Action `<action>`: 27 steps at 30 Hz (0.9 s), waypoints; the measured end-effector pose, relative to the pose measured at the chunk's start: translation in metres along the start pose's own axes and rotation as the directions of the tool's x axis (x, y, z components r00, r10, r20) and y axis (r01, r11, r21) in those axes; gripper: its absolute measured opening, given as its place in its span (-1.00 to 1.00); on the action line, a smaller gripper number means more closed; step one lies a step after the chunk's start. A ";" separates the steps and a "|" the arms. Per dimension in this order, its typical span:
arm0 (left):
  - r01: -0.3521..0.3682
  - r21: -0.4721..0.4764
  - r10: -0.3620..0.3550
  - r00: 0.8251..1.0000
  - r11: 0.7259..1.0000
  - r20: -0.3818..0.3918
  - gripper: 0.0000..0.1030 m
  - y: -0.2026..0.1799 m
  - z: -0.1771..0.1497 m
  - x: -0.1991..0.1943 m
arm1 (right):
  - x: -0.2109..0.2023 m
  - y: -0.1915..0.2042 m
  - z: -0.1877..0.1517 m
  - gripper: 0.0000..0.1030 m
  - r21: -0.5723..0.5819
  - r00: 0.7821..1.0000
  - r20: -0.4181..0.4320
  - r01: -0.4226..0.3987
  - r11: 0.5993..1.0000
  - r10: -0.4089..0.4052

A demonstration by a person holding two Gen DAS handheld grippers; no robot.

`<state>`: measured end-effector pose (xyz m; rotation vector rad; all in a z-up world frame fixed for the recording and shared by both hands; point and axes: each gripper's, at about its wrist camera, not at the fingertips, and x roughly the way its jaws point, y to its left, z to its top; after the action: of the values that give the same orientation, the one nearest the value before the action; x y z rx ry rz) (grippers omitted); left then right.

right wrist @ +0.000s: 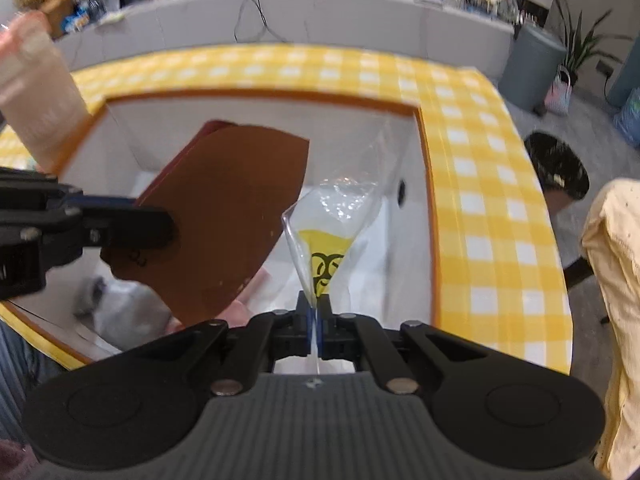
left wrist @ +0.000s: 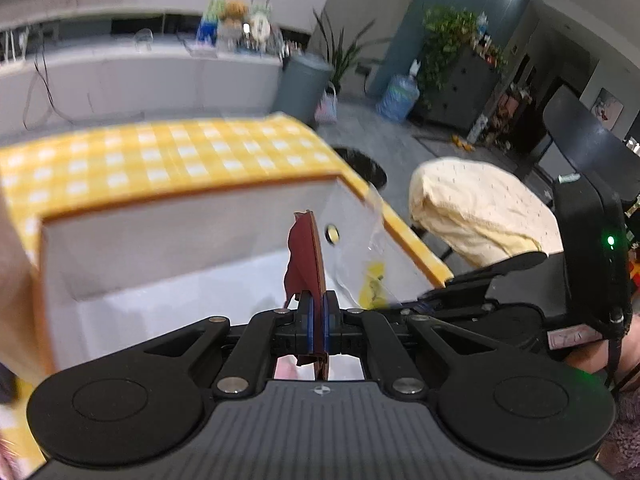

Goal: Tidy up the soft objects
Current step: 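Carry the brown felt and clear bag over the white box with both tools, then open both tools to release the felt and bag into the box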

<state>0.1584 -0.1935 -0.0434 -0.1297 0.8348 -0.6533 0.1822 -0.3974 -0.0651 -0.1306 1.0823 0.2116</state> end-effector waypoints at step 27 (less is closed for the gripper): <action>-0.141 -0.069 0.129 0.979 0.988 -0.159 -0.21 0.014 -0.002 0.005 | 0.004 0.024 0.005 -0.28 -0.151 0.998 -0.055 0.000 0.989 -0.009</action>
<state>0.1667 -0.1849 -0.0532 -0.0949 1.0100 -0.5063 0.1825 -0.3726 -0.0662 -0.2760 1.1207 0.2873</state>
